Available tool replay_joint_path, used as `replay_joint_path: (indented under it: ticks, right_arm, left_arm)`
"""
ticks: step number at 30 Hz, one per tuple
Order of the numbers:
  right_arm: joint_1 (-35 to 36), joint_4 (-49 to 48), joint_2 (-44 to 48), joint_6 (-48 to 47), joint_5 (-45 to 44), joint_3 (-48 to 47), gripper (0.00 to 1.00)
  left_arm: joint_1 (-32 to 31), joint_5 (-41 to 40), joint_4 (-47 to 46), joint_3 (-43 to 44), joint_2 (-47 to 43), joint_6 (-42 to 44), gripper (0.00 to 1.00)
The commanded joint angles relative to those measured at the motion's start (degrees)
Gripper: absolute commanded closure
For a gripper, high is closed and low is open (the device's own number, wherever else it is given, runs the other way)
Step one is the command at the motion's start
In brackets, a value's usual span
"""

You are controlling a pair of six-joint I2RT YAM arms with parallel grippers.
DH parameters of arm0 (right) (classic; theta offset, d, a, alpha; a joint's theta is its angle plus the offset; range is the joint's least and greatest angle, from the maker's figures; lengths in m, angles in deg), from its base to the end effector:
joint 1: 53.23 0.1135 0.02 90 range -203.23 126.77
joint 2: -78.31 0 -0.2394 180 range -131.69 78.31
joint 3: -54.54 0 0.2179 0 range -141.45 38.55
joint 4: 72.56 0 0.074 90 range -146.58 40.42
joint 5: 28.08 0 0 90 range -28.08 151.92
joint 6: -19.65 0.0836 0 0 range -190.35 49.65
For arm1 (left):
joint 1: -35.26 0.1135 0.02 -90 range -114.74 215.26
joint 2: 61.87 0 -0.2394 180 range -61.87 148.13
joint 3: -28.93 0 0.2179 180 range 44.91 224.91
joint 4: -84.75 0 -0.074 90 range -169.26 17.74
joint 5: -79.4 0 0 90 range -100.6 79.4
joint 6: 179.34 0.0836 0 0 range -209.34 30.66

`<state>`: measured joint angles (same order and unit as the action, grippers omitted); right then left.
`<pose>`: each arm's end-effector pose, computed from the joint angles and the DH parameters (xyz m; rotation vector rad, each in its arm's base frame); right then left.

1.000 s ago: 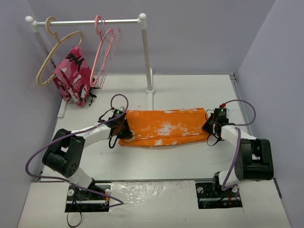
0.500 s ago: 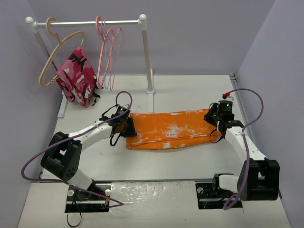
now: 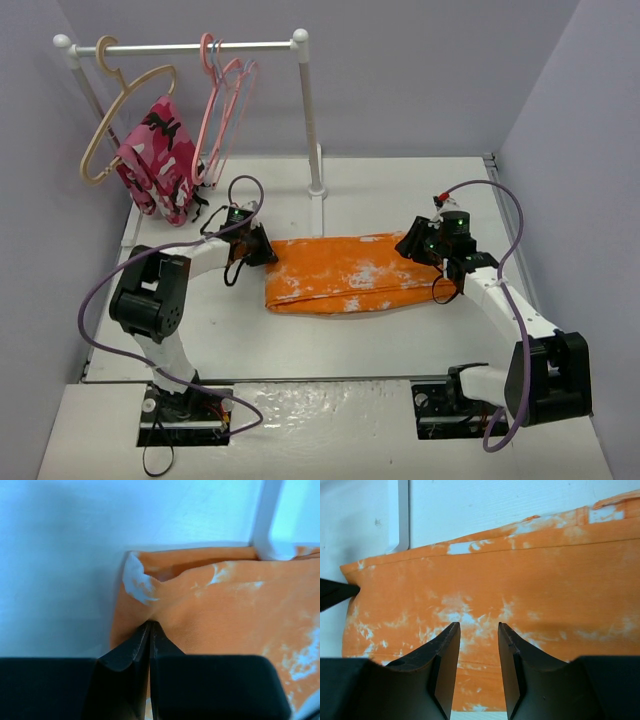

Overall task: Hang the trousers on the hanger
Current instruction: Fold the trousers at the center of the board.

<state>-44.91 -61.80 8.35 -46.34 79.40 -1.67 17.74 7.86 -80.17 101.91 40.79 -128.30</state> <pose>0.2828 0.0667 0.2228 0.0783 2.0385 0.6632 0.3455 -0.1368 0.1312 -0.2942 2.4505 -0.8380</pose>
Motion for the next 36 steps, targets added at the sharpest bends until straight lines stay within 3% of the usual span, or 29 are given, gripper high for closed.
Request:
replay_joint_path:
  ticks: [1,5,12,17,27,30,34,36]
  right_arm:
    - [0.5,-2.8,2.3,-1.0,1.7,-0.1,0.66]
    - [0.6,-1.7,3.3,-1.6,1.7,-0.6,0.66]
    - [0.8,0.1,5.5,-1.4,2.8,-2.0,0.65]
    - [0.9,0.8,7.1,-1.2,2.9,-1.1,0.64]
    - [1.2,1.2,7.4,-1.5,3.2,0.0,0.63]
    - [1.3,2.2,7.9,-2.0,2.8,-1.1,0.62]
    - [1.4,4.9,9.2,-3.0,1.1,-3.1,0.58]
    - [1.4,7.3,9.7,-3.8,-0.2,-5.3,0.48]
  left_arm:
    - [0.4,-3.7,-2.8,0.4,-0.2,1.4,1.0]
    - [0.8,-8.8,1.9,0.8,-3.7,4.2,1.0]
    - [-3.6,-5.9,9.7,2.6,-13.8,4.7,1.0]
    - [-6.3,-6.8,13.6,-3.8,-19.3,2.1,1.0]
    - [-9.2,-12.8,12.0,-15.2,-14.2,-4.9,1.0]
    - [-9.3,-15.0,16.6,-13.1,-15.9,-3.9,1.0]
    - [-9.9,-19.0,25.3,-7.4,-25.2,0.4,0.99]
    - [-9.9,-22.0,30.3,-1.2,-29.6,2.9,0.9]
